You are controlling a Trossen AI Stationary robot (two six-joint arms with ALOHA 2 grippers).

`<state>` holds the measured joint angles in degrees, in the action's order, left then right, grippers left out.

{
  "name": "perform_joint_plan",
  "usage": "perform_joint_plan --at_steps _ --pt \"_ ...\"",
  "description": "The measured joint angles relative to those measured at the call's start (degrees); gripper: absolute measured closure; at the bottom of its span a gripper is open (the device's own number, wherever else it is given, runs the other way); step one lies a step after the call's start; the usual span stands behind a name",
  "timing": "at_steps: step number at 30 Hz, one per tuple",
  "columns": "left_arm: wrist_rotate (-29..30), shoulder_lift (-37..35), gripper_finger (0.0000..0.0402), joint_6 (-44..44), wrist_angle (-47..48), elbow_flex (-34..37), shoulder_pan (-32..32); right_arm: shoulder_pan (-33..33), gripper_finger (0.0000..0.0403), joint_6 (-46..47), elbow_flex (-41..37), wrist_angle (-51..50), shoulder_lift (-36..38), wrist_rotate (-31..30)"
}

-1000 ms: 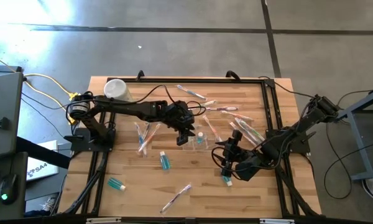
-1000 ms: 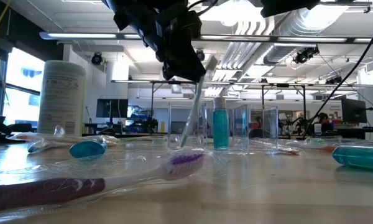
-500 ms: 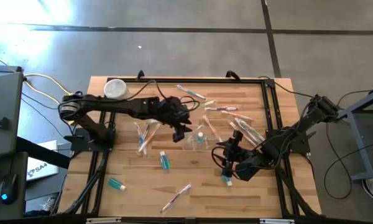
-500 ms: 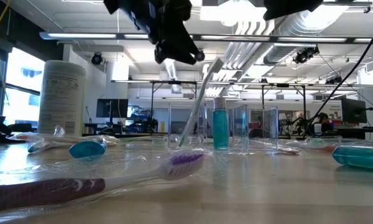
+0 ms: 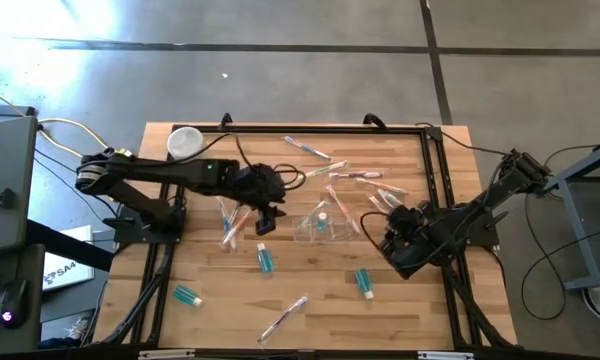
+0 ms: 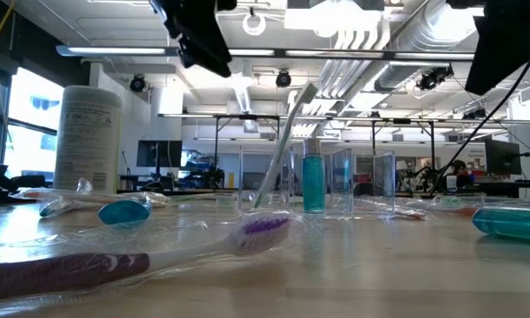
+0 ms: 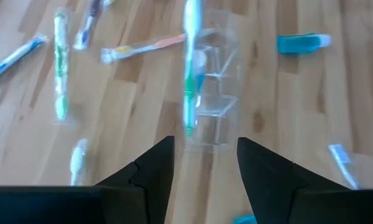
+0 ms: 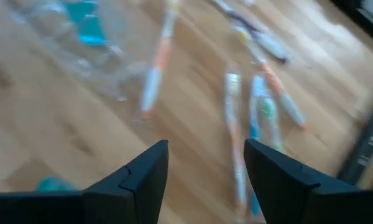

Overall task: Pick & Place toothbrushing station
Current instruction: Put the orange toothbrush into the transparent organizer

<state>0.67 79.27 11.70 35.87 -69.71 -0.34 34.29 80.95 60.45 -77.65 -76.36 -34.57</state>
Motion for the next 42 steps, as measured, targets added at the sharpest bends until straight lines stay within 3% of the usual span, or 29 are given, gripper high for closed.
perform_joint_plan --at_steps 5,10,18,25,31,42 --pt "0.2 -2.9 0.0231 0.8 1.5 0.0 -3.5 -3.4 0.0200 -0.9 -0.1 -1.5 0.0 -0.7" --pt "2.7 -6.2 0.0231 0.8 2.5 0.0 -5.9 -11.4 0.0200 -7.0 -2.6 -0.2 0.1 4.5" --pt "6.3 -8.4 0.0231 1.6 4.7 0.0 -7.7 -24.6 0.0200 -27.9 -8.7 14.7 0.1 14.3" --pt "6.0 -8.1 0.0231 2.0 4.7 0.0 -7.7 -34.1 0.0200 -38.2 -14.8 23.4 0.0 20.1" --pt "6.0 -8.2 0.0231 2.1 4.6 0.0 -7.7 -38.9 0.0200 -40.8 -19.1 30.3 0.0 23.2" --pt "6.0 -8.2 0.0231 2.1 4.2 0.0 -7.7 -42.2 0.0200 -44.8 -24.9 40.1 0.0 23.4"
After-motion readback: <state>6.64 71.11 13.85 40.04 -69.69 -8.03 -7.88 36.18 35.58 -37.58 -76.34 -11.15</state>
